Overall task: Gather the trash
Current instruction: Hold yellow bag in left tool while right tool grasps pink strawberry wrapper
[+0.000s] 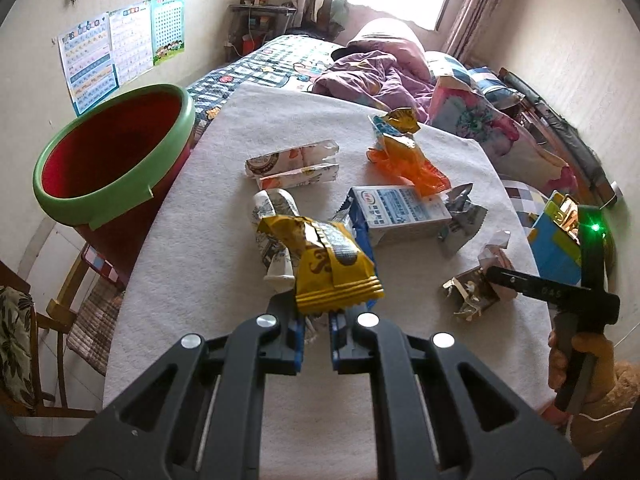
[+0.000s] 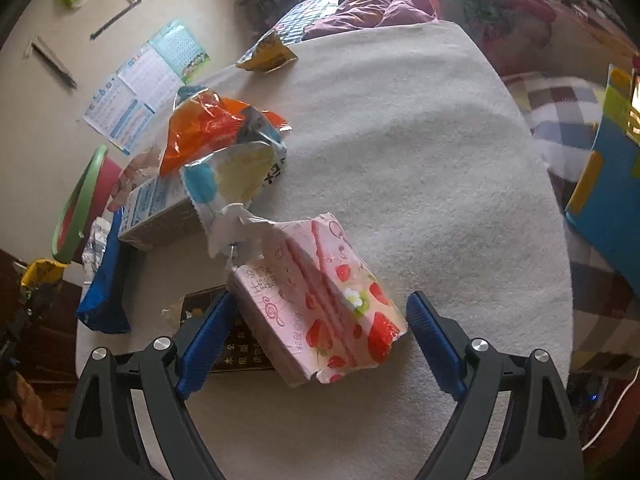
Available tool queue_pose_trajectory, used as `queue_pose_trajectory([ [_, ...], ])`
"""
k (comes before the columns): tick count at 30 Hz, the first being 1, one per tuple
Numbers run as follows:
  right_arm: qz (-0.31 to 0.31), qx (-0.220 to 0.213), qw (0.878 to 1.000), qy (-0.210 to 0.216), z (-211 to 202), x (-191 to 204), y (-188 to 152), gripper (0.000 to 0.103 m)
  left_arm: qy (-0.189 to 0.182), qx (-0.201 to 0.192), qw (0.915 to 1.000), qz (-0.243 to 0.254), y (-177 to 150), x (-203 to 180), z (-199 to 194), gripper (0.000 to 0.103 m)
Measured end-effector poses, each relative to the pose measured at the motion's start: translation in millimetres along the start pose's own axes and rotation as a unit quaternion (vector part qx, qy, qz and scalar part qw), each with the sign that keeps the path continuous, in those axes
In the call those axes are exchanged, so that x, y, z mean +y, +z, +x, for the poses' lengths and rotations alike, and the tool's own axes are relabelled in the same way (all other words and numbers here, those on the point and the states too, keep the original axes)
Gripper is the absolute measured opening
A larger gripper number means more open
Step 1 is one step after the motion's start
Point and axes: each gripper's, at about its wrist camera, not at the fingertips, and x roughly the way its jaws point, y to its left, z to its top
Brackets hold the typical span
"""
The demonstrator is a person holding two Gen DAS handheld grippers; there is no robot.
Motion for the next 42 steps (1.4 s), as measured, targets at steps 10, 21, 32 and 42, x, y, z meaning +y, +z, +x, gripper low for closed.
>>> queue_pose_trajectory([
  [10, 0.008, -0.029, 0.999, 0.015, -16, -2, 0, 0.054, -0.004, 0.001, 1.0, 0.001, 7, -3, 4, 0.009],
  [21, 0.027, -0.116, 0.993, 0.027, -67, 13, 18, 0.053, -0.004, -0.011, 0.9999, 0.002, 27, 2, 8, 0.009],
  [32, -0.028, -0.127, 0.99, 0.056, -70, 74, 35, 0.053, 0.005, -0.029, 0.9996, 0.007, 42, 22, 0, 0.009],
  [42, -0.072, -0.125, 0.986, 0.081, -57, 137, 47, 0.053, 0.012, -0.033, 0.9994, -0.001, 55, 56, 2, 0.009],
])
